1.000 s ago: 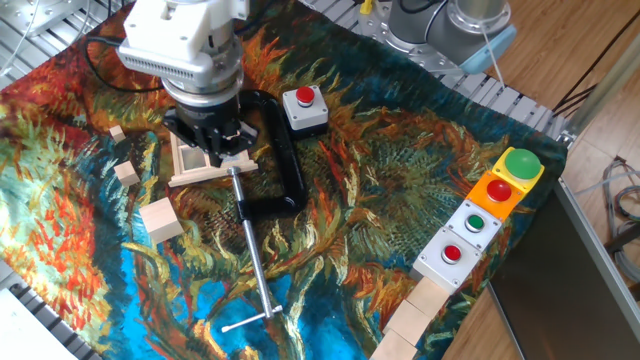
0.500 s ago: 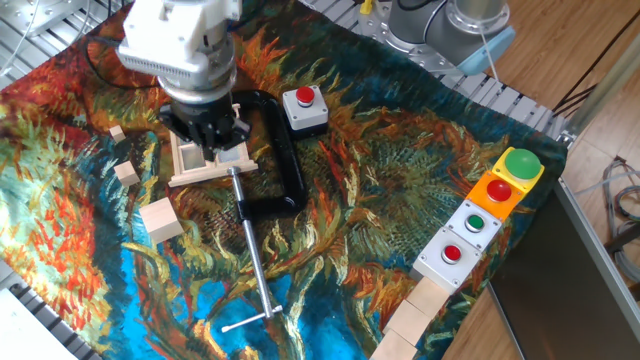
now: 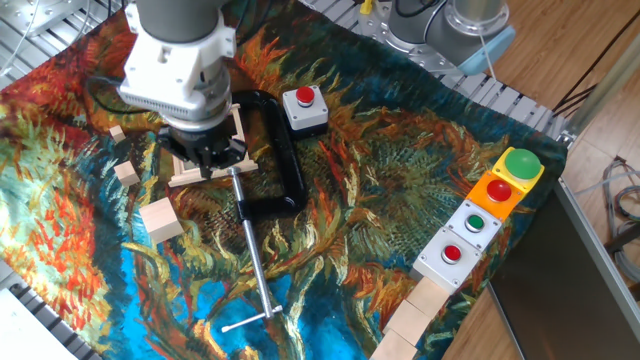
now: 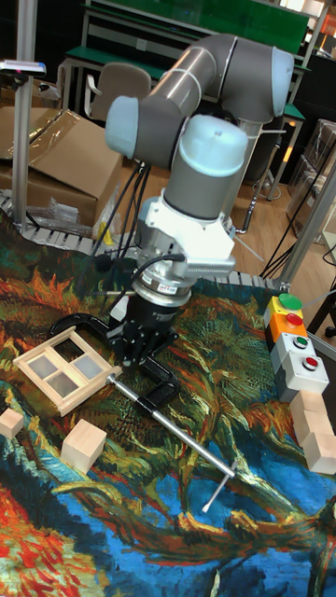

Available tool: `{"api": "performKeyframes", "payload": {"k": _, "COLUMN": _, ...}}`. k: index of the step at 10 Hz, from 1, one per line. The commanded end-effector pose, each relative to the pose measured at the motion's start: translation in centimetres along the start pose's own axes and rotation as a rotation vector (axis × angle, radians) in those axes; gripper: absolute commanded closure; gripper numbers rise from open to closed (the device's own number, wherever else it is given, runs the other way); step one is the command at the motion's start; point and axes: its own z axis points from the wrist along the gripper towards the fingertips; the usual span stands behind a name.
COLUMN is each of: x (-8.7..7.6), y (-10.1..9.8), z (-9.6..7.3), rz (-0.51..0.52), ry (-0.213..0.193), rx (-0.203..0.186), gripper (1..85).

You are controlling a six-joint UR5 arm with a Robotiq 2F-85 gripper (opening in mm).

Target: Close a sliding window

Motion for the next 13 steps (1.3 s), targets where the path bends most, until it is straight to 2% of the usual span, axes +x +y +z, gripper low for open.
{"api": "performKeyframes", "payload": {"k": 1, "x": 0.7, "y": 0.5, "z": 1.3, "rz": 0.027, "ry": 0.020, "rx": -0.031, "gripper": 84.3}}
{"api": "performKeyframes", "payload": {"k": 3, "x": 3.7, "y": 0.2, "z": 1.9, "rz": 0.046, "ry": 0.064, "rx": -0.037, "gripper": 84.3}}
{"api": "performKeyframes", "payload": {"k": 4, "x": 5.7, "y": -0.4, "z": 1.6, "rz": 0.054, "ry": 0.108, "rx": -0.029, "gripper": 84.3}}
{"api": "performKeyframes", "payload": {"k": 5, "x": 6.3, "y": -0.5, "z": 1.3, "rz": 0.049, "ry": 0.110, "rx": -0.030, "gripper": 84.3}}
{"api": "performKeyframes", "payload": {"k": 8, "x": 4.7, "y": -1.5, "z": 1.5, "rz": 0.022, "ry": 0.048, "rx": 0.004, "gripper": 84.3}}
{"api": "performKeyframes", "payload": {"k": 9, "x": 3.6, "y": -1.2, "z": 1.7, "rz": 0.016, "ry": 0.006, "rx": -0.007, "gripper": 84.3}}
{"api": "performKeyframes", "payload": {"k": 10, "x": 3.7, "y": -1.0, "z": 2.6, "rz": 0.024, "ry": 0.022, "rx": -0.017, "gripper": 84.3}}
{"api": "performKeyframes", "payload": {"k": 12, "x": 5.1, "y": -2.5, "z": 4.1, "rz": 0.001, "ry": 0.042, "rx": 0.014, "gripper": 84.3}}
{"api": "performKeyframes", "payload": {"k": 13, "x": 6.3, "y": -3.4, "z": 4.2, "rz": -0.025, "ry": 0.049, "rx": 0.021, "gripper": 84.3}}
